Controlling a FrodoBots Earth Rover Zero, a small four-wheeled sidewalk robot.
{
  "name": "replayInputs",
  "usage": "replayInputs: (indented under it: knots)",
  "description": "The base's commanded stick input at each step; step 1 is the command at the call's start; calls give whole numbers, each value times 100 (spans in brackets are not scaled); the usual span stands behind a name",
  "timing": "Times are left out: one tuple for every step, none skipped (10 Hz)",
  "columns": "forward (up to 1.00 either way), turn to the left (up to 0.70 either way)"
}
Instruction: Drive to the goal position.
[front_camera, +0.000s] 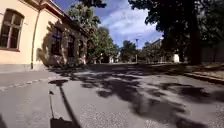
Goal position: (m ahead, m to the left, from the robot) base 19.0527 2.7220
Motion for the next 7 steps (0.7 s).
replayInputs:
  knots:
    - [70, 0]
    - [70, 0]
    - [70, 0]
    - [70, 0]
    - [70, 0]
    - [70, 0]
    - [70, 0]
